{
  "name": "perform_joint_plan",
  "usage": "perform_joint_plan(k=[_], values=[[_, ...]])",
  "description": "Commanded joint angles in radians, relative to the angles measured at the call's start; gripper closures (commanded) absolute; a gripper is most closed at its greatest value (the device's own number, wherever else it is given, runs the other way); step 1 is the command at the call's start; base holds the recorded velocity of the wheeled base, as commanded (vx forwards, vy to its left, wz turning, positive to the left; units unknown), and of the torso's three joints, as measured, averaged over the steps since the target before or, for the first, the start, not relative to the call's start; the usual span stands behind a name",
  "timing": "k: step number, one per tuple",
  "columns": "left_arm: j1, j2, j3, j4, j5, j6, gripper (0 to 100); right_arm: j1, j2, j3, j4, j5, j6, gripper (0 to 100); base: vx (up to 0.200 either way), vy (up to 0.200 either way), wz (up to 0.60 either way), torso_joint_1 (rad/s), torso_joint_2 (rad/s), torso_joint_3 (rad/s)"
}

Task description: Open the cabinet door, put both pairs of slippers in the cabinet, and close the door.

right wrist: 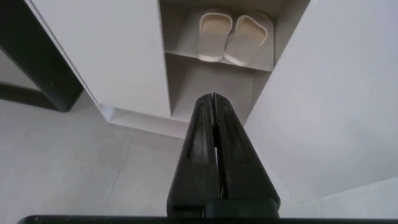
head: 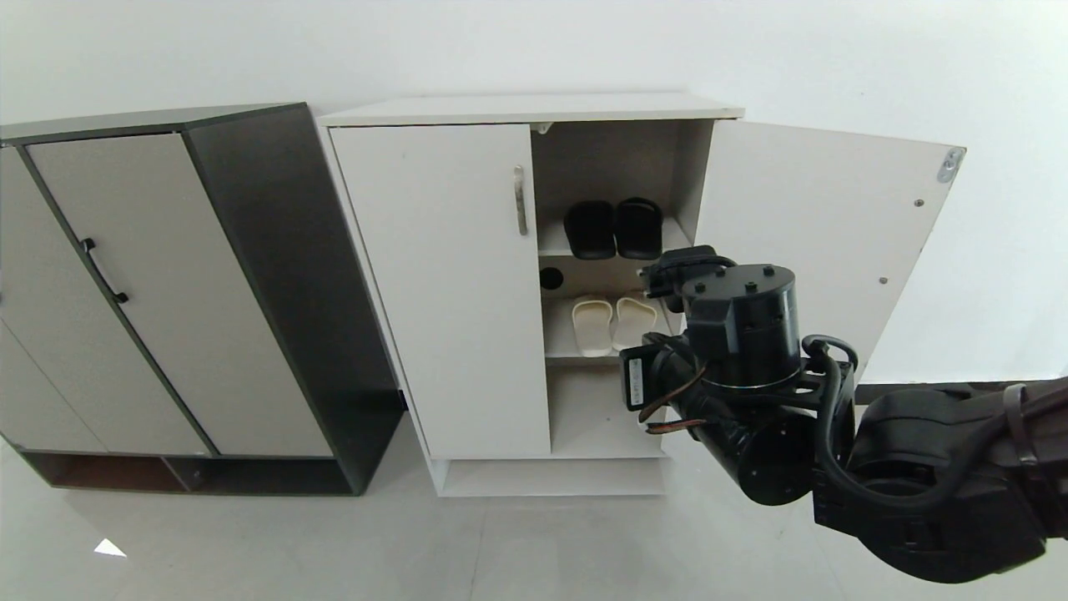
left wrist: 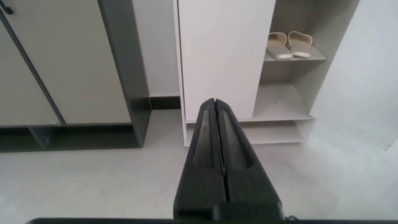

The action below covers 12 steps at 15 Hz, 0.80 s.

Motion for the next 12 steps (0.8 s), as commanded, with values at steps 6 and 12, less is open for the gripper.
perform_joint_plan(k=[6, 12], values=[[0.0, 0.002, 0.0, 0.002, 0.002, 0.0, 100, 0.0, -0.002, 0.0, 0.002, 0.0, 0.001, 100, 0.0, 0.0, 0.0, 0.051, -0.4, -0.356], [0.0, 0.0, 0.0, 0.002, 0.002, 0.0, 100, 0.0, -0.002, -0.001, 0.002, 0.0, 0.001, 100, 0.0, 0.0, 0.0, 0.13, -0.47, -0.336]])
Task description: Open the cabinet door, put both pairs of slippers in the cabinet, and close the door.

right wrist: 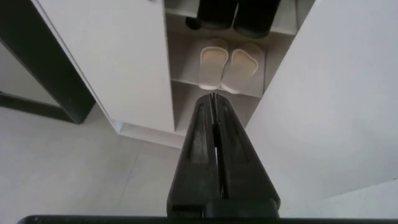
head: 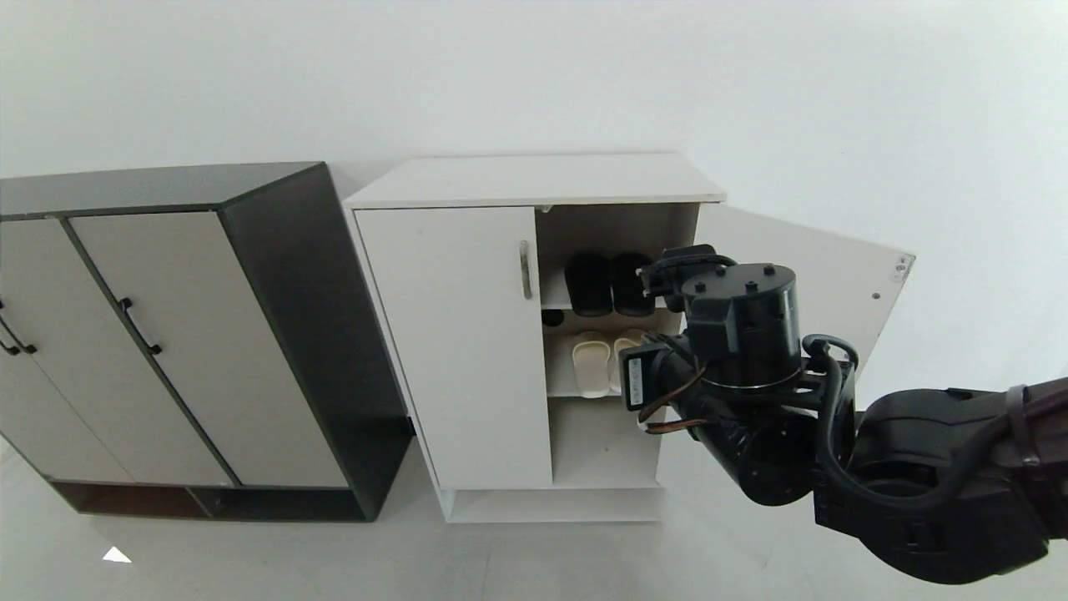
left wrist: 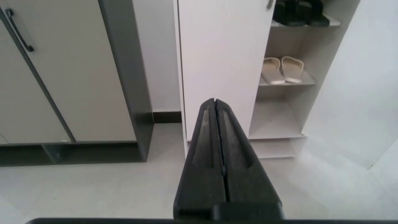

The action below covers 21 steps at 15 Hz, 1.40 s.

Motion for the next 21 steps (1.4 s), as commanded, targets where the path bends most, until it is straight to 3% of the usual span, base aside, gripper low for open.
perform_joint_plan(k=[1, 21], values=[[0.0, 0.0, 0.0, 0.0, 0.001, -0.001, 100, 0.0, 0.0, -0.001, -0.002, 0.0, 0.0, 100, 0.0, 0.0, 0.0, 0.163, -0.49, -0.33], [0.0, 0.002, 0.0, 0.0, 0.001, -0.004, 100, -0.017, 0.0, 0.019, -0.002, 0.008, -0.02, 100, 0.0, 0.0, 0.0, 0.219, -0.53, -0.315]])
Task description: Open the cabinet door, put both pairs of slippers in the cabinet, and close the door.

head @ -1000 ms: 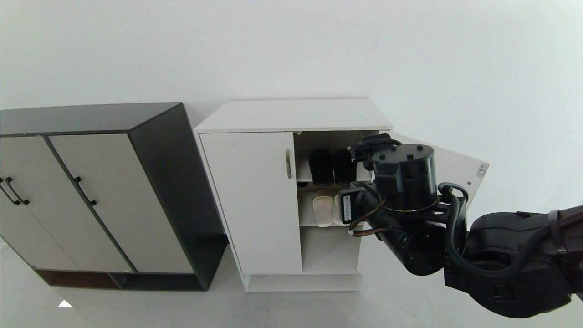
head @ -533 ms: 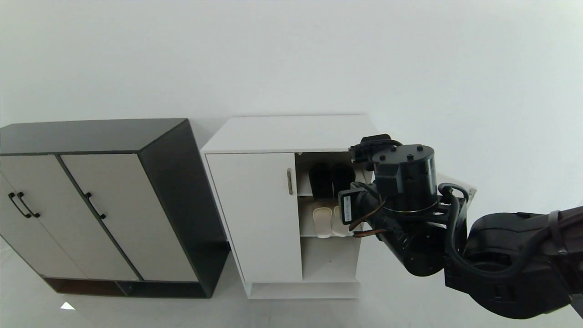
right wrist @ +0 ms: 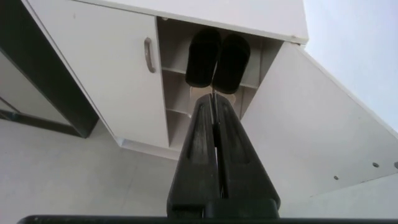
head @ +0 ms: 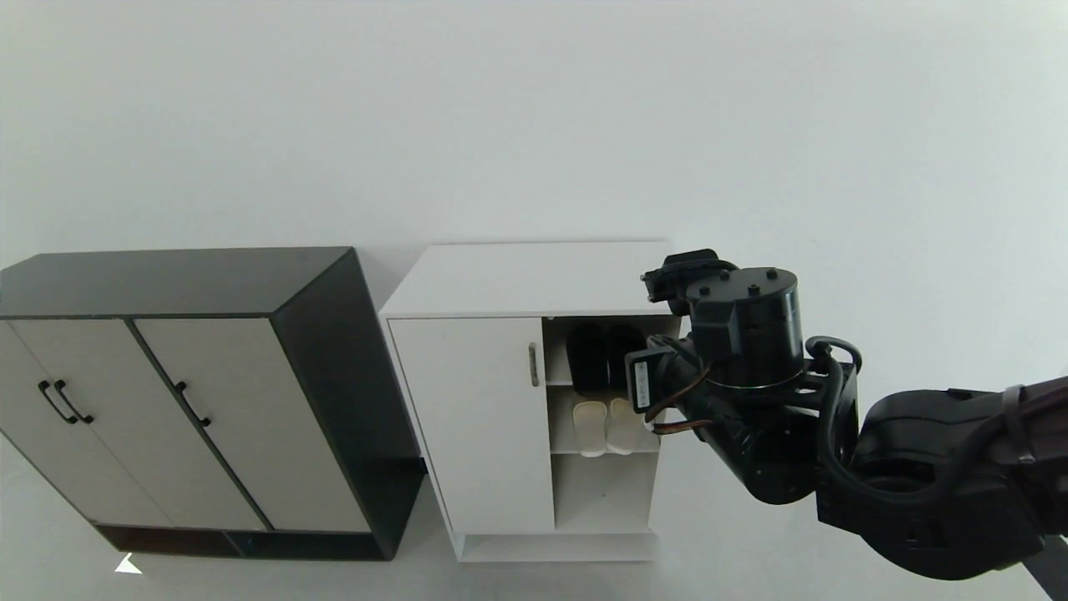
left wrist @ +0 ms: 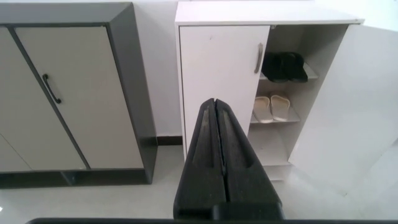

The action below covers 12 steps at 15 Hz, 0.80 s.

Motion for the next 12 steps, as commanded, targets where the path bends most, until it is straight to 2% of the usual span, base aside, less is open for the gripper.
perform_joint_plan(k=[1, 5, 12], values=[[0.0, 0.0, 0.0, 0.0, 0.0, 0.0, 100, -0.002, 0.002, 0.002, -0.001, 0.0, 0.0, 100, 0.0, 0.0, 0.0, 0.056, -0.15, -0.066], [0.0, 0.002, 0.0, 0.0, 0.0, 0.0, 100, -0.006, 0.003, 0.002, -0.001, 0.0, -0.001, 100, 0.0, 0.0, 0.0, 0.008, -0.01, -0.007], [0.0, 0.0, 0.0, 0.0, 0.0, 0.0, 100, -0.019, 0.008, -0.001, 0.001, 0.0, -0.003, 100, 0.0, 0.0, -0.6, 0.006, 0.0, 0.0]])
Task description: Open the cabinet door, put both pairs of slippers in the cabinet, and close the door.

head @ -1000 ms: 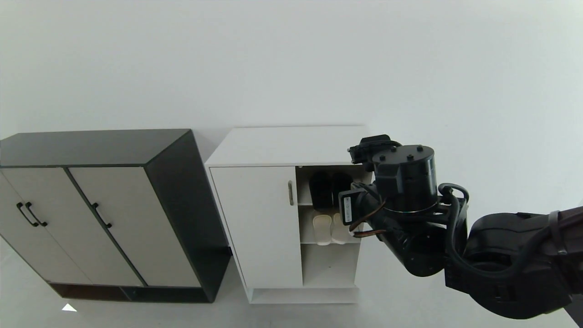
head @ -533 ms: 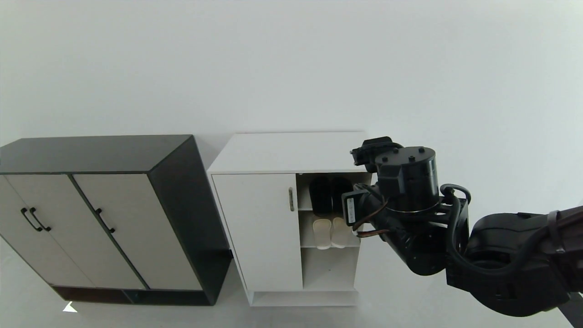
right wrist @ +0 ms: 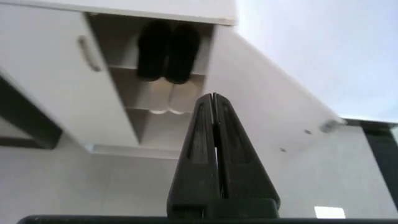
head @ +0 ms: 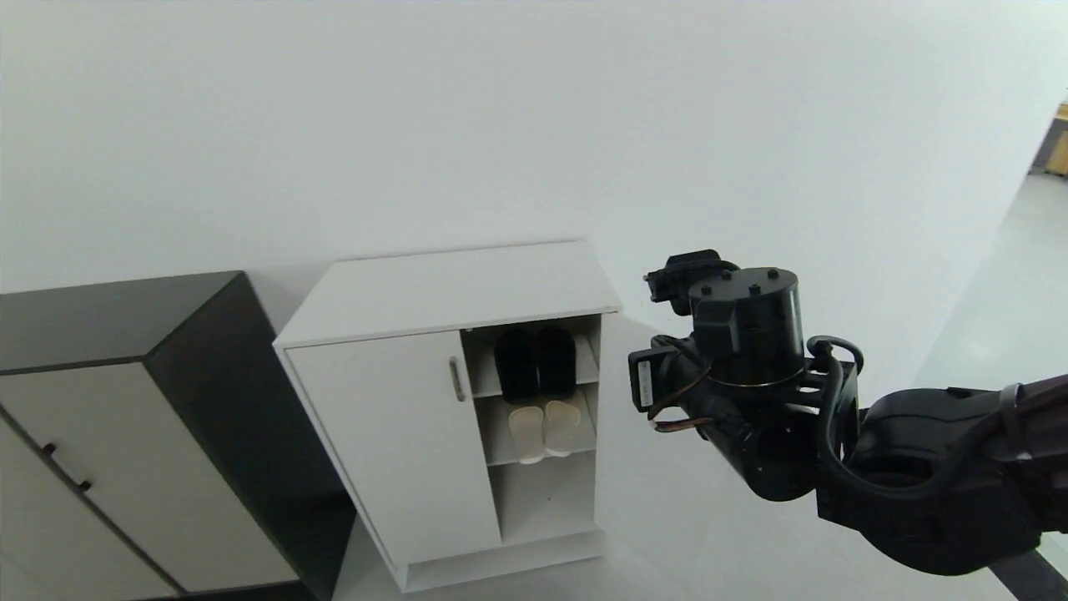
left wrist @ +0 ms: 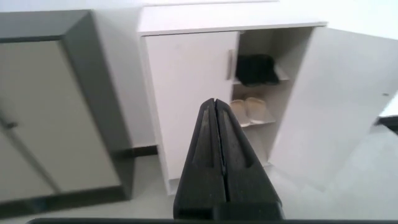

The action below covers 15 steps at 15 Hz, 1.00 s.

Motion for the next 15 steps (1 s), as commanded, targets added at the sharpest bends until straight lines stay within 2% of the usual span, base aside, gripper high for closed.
perform_joint_plan(k=[1, 5, 7, 8, 10, 13, 15], values=[[0.0, 0.002, 0.0, 0.0, 0.0, 0.0, 100, -0.027, 0.007, -0.006, -0.001, 0.0, 0.0, 100, 0.0, 0.0, 0.0, 0.0, 0.0, 0.0], [0.0, 0.0, 0.0, 0.0, 0.0, 0.0, 100, -0.154, 0.07, -0.101, 0.01, 0.046, -0.01, 100, 0.0, 0.0, 0.0, 0.0, 0.0, 0.0], [0.0, 0.0, 0.0, 0.0, 0.0, 0.0, 100, -0.251, 0.133, -0.226, 0.085, 0.058, -0.001, 100, 0.0, 0.0, 0.0, 0.0, 0.0, 0.0], [0.0, 0.0, 0.0, 0.0, 0.0, 0.0, 100, -0.287, 0.164, -0.302, 0.152, 0.1, 0.023, 100, 0.0, 0.0, 0.0, 0.0, 0.0, 0.0], [0.0, 0.002, 0.0, 0.0, 0.0, 0.0, 100, -0.327, 0.214, -0.43, 0.276, 0.201, 0.102, 100, 0.0, 0.0, 0.0, 0.0, 0.0, 0.0], [0.0, 0.002, 0.0, 0.0, -0.001, 0.001, 100, -0.378, 0.334, -0.61, 0.379, 0.216, 0.137, 100, 0.0, 0.0, 0.0, 0.0, 0.0, 0.0], [0.0, 0.002, 0.0, 0.0, -0.001, 0.001, 100, -0.398, 0.395, -0.659, 0.395, 0.233, 0.143, 100, 0.0, 0.0, 0.0, 0.0, 0.0, 0.0]])
